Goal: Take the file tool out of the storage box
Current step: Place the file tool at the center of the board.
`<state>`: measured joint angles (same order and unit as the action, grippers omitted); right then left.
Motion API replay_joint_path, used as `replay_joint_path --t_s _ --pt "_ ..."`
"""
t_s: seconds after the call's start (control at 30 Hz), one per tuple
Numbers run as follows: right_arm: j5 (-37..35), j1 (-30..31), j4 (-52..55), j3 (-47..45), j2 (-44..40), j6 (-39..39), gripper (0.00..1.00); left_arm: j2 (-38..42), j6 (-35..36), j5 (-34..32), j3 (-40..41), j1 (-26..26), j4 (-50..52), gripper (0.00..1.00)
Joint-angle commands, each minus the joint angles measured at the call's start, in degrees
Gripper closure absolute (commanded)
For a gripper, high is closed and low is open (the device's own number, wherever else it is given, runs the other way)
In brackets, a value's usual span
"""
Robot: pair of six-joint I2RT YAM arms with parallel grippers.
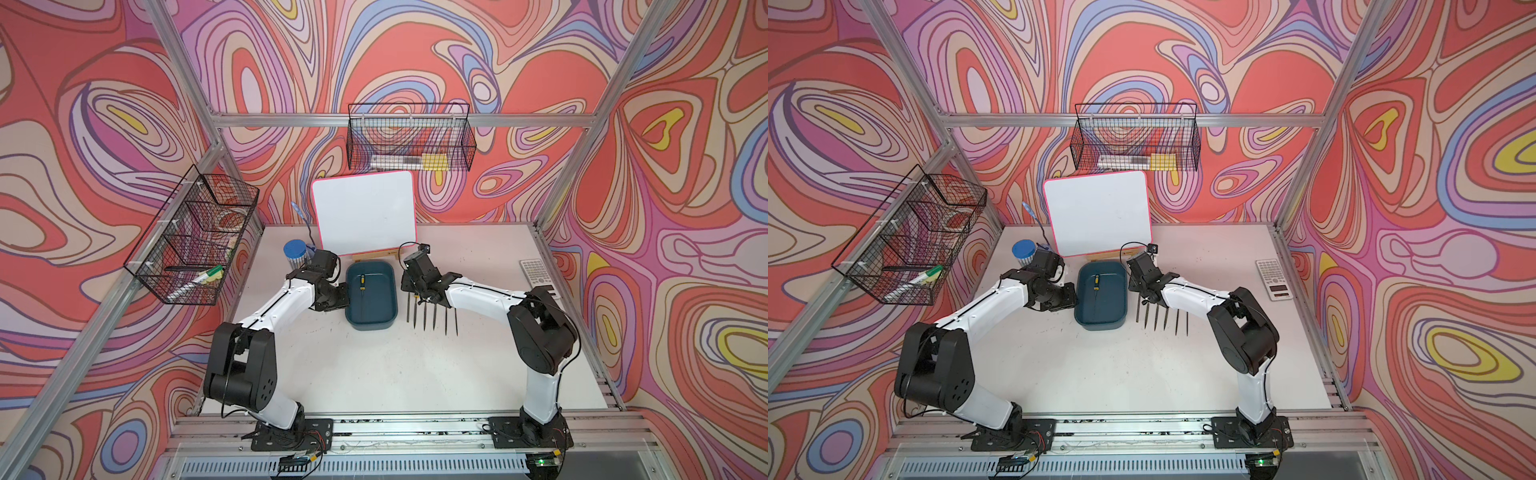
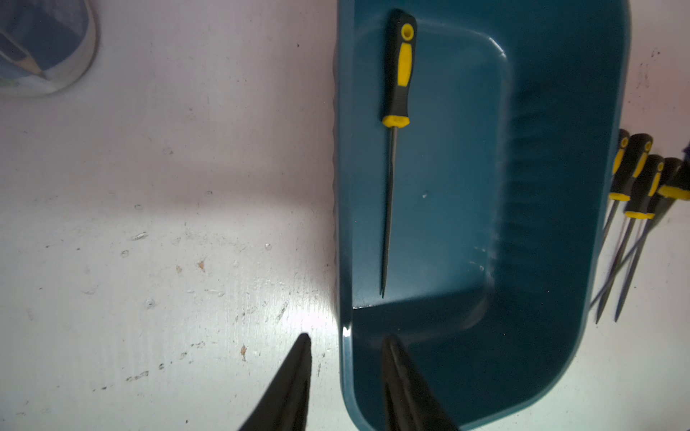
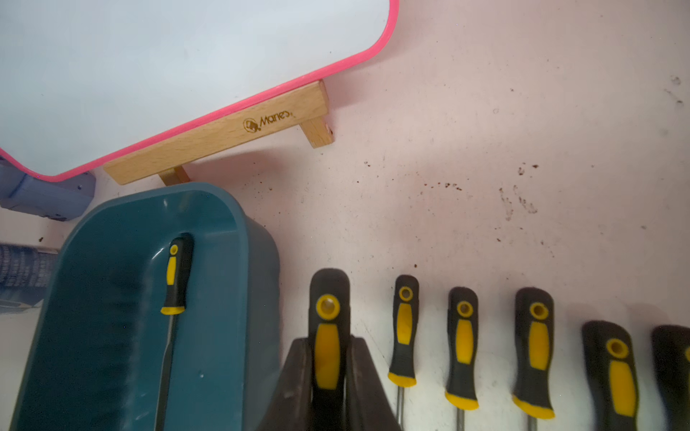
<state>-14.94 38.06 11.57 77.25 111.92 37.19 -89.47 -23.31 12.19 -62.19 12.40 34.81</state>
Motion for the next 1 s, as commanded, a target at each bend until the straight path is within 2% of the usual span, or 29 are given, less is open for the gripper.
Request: replay_joint_path --t_s 0.0,0.4,0.7,0.97 --pt "0.2 0.3 1.7 3.7 3.5 0.5 0.96 0.4 1.3 -0.5 0.1 0.2 0.9 0.63" --pt "-2.4 0.3 10.3 9.5 9.7 2.1 0.95 0.6 1.5 -1.1 0.8 0.2 1.1 0.63" --pt "-1.3 0.2 11.2 9.8 11.2 2.5 0.87 0.6 1.3 -1.1 0.6 0.2 1.1 0.63" --pt "-1.7 0.3 12.2 12.0 9.9 0.1 0.74 0.5 1.3 -1.1 0.6 0.2 1.1 0.63"
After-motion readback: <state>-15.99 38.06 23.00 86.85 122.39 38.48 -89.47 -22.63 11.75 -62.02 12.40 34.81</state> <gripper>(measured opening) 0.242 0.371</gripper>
